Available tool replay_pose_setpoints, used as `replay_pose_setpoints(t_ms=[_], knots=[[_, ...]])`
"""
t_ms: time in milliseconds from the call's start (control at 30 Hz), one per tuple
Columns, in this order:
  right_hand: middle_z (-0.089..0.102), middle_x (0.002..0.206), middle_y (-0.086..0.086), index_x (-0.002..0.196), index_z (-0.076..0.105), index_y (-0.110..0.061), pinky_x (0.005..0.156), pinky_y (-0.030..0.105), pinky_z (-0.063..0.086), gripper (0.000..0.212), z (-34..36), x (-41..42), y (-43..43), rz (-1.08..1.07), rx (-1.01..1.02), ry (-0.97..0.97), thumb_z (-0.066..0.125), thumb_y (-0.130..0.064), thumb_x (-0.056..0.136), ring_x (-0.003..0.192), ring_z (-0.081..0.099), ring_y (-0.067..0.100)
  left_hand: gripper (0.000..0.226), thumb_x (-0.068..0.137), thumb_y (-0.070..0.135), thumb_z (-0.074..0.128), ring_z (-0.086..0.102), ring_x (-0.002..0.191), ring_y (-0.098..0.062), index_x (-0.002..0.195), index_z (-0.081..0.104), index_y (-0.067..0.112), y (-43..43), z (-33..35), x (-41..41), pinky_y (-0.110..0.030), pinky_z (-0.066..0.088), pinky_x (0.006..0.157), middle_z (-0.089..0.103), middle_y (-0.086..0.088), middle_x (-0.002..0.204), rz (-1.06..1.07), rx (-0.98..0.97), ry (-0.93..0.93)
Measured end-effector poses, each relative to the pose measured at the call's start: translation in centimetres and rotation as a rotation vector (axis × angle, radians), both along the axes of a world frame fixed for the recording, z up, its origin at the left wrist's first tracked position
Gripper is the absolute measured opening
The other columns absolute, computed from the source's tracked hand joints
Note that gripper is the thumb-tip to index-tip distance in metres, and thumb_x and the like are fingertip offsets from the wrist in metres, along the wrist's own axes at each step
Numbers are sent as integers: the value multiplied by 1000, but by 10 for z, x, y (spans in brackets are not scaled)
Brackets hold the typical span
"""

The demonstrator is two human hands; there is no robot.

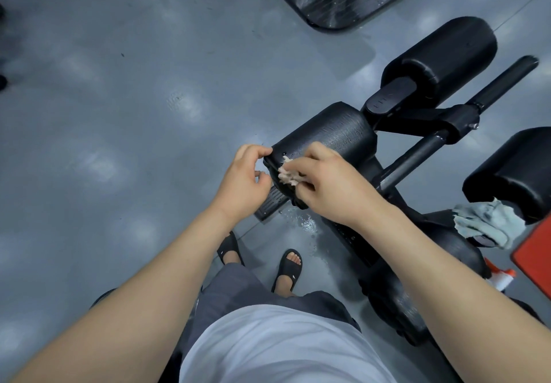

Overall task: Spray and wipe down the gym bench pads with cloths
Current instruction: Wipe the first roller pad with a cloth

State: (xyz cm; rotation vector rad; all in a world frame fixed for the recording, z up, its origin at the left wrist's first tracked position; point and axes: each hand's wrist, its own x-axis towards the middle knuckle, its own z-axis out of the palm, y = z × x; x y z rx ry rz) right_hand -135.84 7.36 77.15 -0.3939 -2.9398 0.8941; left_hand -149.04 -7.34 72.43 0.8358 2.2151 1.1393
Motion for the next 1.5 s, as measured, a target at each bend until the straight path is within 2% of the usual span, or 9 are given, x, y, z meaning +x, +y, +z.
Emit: replay_pose_setpoints(t_ms=[133, 233, 367, 533, 700, 1000, 1200, 1367, 1500], knots=[[52, 102, 7, 117, 70, -15, 76, 39, 53, 34, 0, -13, 12, -269, 57, 1, 61, -11, 84, 93, 58, 35, 44, 89, -5, 48, 59, 76, -11, 124, 61, 17, -1, -1, -1, -10, 43, 76, 50, 7, 125, 15, -28, -12], [52, 99, 9, 109, 69, -11, 72, 42, 53, 29, 2, -17, -2, -213, 142, 10, 58, -8, 84, 90, 54, 38, 45, 88, -6, 48, 59, 71, -21, 125, 62, 15, -2, -3, 0, -14, 44, 74, 51, 8, 122, 11, -29, 3], [54, 99, 5, 114, 70, -18, 69, 44, 55, 33, 4, -13, -7, -56, 97, 7, 60, -9, 83, 87, 56, 36, 43, 88, -3, 50, 62, 76, -21, 124, 62, 16, 2, -2, -3, -23, 45, 79, 51, 9, 120, 21, -58, 19], [57, 112, 2, 122, 66, -29, 76, 41, 53, 35, 10, -16, 40, -268, 263, -99, 58, -21, 88, 106, 57, 36, 35, 88, 3, 53, 59, 90, -19, 119, 63, 16, 5, 1, -5, -26, 43, 85, 50, 11, 115, 17, -93, 39], [56, 108, 13, 117, 67, -18, 73, 40, 48, 28, 9, -20, 80, -530, 296, -146, 55, -18, 92, 90, 61, 43, 29, 88, 6, 55, 63, 93, -23, 115, 63, 15, 8, 2, -6, -27, 44, 84, 50, 10, 113, 23, -98, 35], [51, 106, 11, 116, 65, -15, 70, 41, 51, 27, 10, -19, 12, -229, 155, -87, 59, -14, 90, 84, 59, 40, 26, 89, 9, 56, 61, 95, -22, 114, 61, 14, 11, 3, -4, -37, 52, 89, 50, 8, 115, 23, -99, 52], [48, 116, 16, 130, 55, -26, 77, 40, 49, 43, 22, -14, 80, -489, 176, -223, 52, -9, 91, 91, 60, 44, 20, 91, 15, 57, 58, 95, -19, 110, 60, 14, 16, 3, -5, -40, 52, 90, 51, 7, 114, 45, -132, 68], [52, 117, 8, 120, 61, -24, 81, 28, 43, 28, 41, -8, 108, -557, -52, -233, 51, -14, 96, 88, 58, 25, 18, 92, 14, 56, 60, 100, -21, 109, 60, 14, 18, 1, -7, -40, 51, 94, 53, 5, 116, 63, -154, 45], [64, 78, -5, 91, 56, -27, 76, 38, 60, 17, 52, -11, 100, -599, -692, -25, 68, -19, 82, 70, 66, 16, 15, 91, 14, 56, 59, 105, -17, 105, 60, 15, 20, 1, -10, -39, 51, 96, 54, 6, 116, 70, -183, 15]])
